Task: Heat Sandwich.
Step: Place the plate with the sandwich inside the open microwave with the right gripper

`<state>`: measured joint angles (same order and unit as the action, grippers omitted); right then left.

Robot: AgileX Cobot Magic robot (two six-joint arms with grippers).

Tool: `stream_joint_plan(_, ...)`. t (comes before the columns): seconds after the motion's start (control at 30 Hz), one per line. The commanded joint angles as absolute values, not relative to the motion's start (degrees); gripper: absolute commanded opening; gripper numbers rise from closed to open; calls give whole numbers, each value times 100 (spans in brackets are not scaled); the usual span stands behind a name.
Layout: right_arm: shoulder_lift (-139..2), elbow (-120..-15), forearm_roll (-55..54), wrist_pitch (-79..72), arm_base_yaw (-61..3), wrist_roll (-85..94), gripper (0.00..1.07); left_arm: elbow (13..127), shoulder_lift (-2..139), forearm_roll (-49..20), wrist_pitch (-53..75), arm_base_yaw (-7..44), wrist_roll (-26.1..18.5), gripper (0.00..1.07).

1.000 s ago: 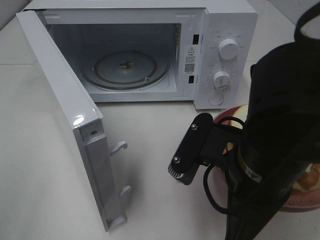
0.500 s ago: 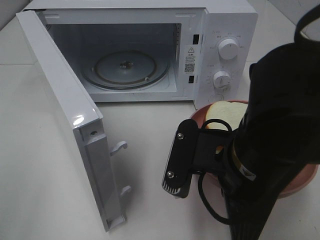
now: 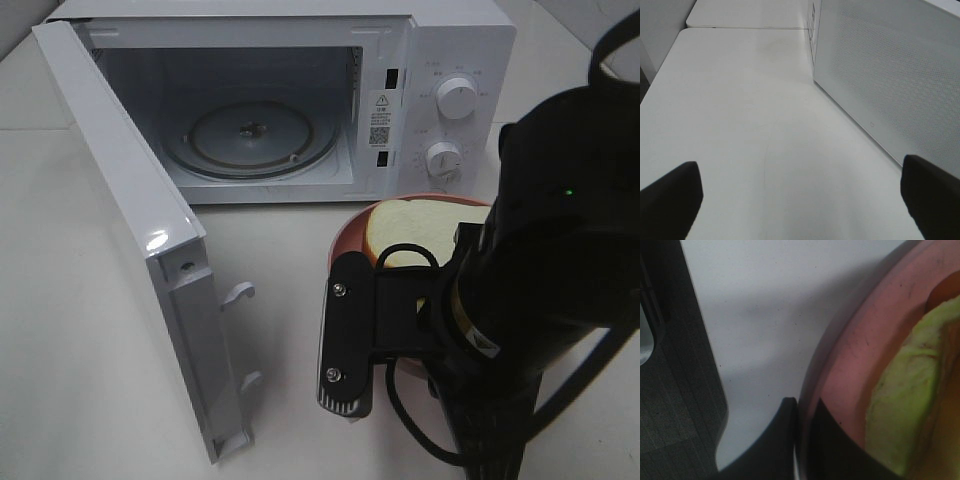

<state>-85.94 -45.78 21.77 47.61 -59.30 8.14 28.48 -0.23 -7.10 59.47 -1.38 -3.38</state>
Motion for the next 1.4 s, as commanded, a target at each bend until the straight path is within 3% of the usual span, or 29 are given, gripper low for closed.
stream_joint_plan(0.03, -8549, -4572, 2326, 4578, -5947, 905, 1, 2836, -189, -716, 5924, -155, -338, 104)
stream_joint_plan(0.23, -8549, -4572, 2538, 4440, -5850, 1473, 1, 2836, -189, -716, 5924, -155, -338, 104)
stream_joint_plan(0.97, -8549, -4572, 2447, 3701, -4469, 3925, 1, 2836, -189, -716, 5924, -155, -338, 104)
stream_joint_plan(1.4, -8549, -4607, 1037, 3243, -3793, 6715, 1, 2836, -189, -716, 5924, -155, -338, 104)
